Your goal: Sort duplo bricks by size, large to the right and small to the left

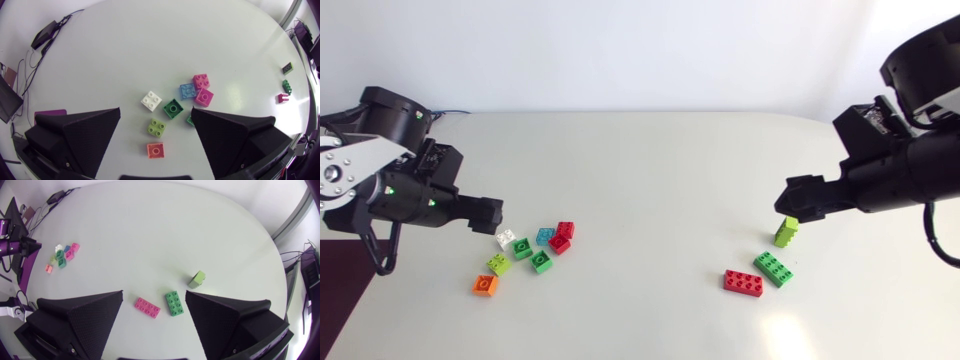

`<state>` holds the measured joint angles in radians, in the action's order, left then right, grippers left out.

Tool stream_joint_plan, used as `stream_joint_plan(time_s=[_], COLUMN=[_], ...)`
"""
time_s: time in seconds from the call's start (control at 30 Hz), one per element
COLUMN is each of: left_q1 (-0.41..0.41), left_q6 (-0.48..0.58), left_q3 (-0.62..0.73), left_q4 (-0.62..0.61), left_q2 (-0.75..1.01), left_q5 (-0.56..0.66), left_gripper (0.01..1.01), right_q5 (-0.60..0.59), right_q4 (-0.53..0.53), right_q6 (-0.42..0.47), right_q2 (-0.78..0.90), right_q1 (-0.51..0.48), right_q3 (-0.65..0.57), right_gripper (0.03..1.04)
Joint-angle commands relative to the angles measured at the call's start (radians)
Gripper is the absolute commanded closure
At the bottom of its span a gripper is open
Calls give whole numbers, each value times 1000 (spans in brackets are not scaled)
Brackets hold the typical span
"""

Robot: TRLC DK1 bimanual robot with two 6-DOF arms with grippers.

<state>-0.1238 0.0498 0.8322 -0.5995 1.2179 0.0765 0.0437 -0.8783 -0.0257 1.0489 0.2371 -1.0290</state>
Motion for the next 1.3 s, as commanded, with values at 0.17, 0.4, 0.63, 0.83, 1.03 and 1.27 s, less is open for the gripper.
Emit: stream_joint_plan(time_s=[0.17,0.4,0.63,0.83,1.03,1.27], left_q1=[72,101,102,104,93,81], left_q6=[-47,-47,-41,-33,-31,-15], left_q3=[24,-7,-25,-48,-77,-96], left_q4=[-6,-6,-6,-11,-23,-48], left_q2=[-47,-155,-268,-334,-409,-543], left_q5=[72,80,132,143,143,180], left_gripper=[43,44,44,44,44,44], right_q5=[-142,-151,-168,-196,-194,-196], right_q4=[12,-48,-47,-50,-80,-123], right_q6=[-39,-37,-34,-28,-25,-17], right_q2=[-86,-184,-274,-339,-388,-469], right_q1=[-79,-102,-117,-117,-108,-73], right_q3=[-2,6,41,79,79,69], right_gripper=[161,159,161,159,159,161])
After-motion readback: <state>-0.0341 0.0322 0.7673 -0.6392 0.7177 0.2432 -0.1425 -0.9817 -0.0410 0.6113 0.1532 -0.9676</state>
